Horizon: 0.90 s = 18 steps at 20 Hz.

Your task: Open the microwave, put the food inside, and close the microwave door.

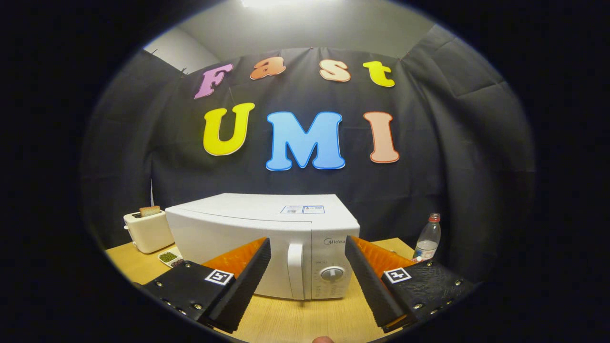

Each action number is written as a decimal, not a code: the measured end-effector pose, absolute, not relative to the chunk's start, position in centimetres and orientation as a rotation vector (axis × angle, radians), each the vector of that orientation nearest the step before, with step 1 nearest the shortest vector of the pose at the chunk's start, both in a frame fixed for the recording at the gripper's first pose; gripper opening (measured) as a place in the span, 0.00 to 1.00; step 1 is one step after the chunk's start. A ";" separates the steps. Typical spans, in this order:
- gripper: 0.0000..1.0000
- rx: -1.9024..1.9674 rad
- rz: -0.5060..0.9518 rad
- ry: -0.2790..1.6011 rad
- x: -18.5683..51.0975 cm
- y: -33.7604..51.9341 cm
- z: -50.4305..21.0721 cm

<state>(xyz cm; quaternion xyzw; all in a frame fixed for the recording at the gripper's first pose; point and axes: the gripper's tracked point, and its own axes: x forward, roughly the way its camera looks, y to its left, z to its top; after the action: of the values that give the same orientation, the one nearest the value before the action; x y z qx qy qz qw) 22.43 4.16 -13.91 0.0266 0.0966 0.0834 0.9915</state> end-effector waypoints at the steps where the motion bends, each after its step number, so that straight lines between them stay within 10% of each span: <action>1: 0.99 0.066 0.172 0.213 23.1 4.4 -14.8; 14: 0.95 0.024 0.175 0.339 27.0 6.1 -22.1; 18: 0.69 0.018 0.171 0.363 27.0 6.0 -23.0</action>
<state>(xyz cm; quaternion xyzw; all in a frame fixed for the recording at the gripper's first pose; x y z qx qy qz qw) 27.03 5.98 -23.02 0.0092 0.1804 0.0850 0.9799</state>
